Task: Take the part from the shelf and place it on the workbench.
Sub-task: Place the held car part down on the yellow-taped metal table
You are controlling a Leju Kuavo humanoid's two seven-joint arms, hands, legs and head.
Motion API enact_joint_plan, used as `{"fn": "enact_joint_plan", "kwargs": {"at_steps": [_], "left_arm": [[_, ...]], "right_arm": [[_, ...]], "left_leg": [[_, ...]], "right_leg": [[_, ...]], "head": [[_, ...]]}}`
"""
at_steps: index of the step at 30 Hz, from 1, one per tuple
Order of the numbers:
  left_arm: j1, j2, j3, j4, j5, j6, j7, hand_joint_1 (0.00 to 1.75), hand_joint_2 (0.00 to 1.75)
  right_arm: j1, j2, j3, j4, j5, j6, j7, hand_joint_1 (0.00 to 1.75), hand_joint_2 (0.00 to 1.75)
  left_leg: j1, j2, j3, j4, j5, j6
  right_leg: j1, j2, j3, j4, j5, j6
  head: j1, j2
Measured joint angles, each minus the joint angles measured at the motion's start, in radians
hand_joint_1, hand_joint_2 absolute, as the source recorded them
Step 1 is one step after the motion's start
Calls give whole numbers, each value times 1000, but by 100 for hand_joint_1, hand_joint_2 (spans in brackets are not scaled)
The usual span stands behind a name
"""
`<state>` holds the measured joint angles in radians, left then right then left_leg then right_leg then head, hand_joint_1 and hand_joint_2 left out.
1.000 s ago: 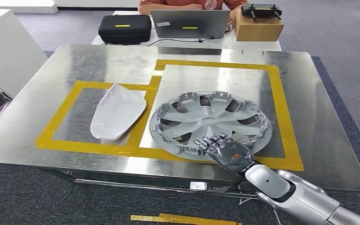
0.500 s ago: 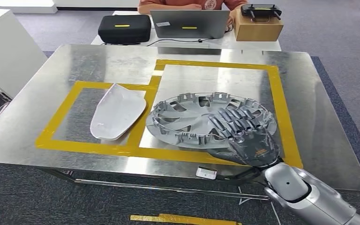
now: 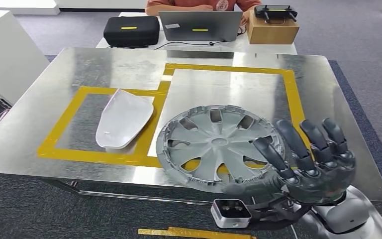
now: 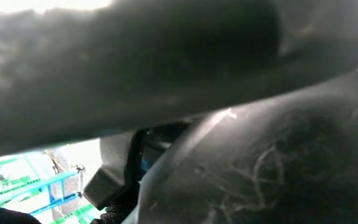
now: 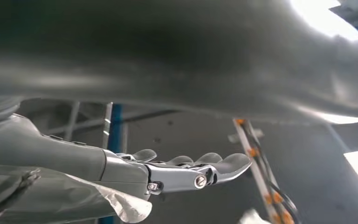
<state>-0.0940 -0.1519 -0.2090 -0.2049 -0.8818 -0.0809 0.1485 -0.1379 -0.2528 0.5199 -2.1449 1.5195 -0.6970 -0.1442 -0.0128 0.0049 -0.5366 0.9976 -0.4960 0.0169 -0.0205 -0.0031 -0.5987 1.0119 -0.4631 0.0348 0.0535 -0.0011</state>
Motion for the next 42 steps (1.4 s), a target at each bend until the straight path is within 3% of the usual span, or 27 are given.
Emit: {"fn": "enact_joint_plan", "kwargs": {"at_steps": [2,5,7,13,32,39,42], "left_arm": [[-1,1,0,0,-9,-9,-6,0,0],[-5,2,0,0,-24,-23,-14,0,0],[-8,2,-1,0,-30,-30,-17,0,0],[-16,3,-3,0,-49,-46,-20,0,0],[-22,3,-7,0,-80,-60,-33,0,0],[-22,5,-7,0,-81,-56,-27,0,0],[-23,5,-7,0,-81,-54,-26,0,0]], "right_arm": [[10,32,-17,-31,-121,0,-153,0,0],[43,118,-92,-55,-339,0,-479,0,0],[51,148,-122,-67,-399,0,-563,0,0],[53,182,-145,-92,-456,0,-552,0,0],[53,187,-163,-124,-431,0,-552,0,0],[55,200,-169,-131,-414,0,-552,0,0],[56,207,-174,-137,-408,0,-551,0,0]], "left_leg": [[0,0,0,1,0,0],[0,0,0,1,0,0],[0,0,0,1,0,0],[0,1,0,1,0,0],[0,2,0,3,0,0],[-3,2,-6,13,-4,10],[3,7,-1,-6,10,23]], "right_leg": [[0,0,0,0,0,0],[0,0,1,0,0,0],[0,1,0,0,0,0],[0,1,1,0,1,1],[0,1,1,0,2,0],[-3,2,2,-4,8,9],[-2,2,-4,2,-1,18]], "head": [[0,0],[0,0],[0,0],[0,0],[1,0],[0,0],[1,0]]}}
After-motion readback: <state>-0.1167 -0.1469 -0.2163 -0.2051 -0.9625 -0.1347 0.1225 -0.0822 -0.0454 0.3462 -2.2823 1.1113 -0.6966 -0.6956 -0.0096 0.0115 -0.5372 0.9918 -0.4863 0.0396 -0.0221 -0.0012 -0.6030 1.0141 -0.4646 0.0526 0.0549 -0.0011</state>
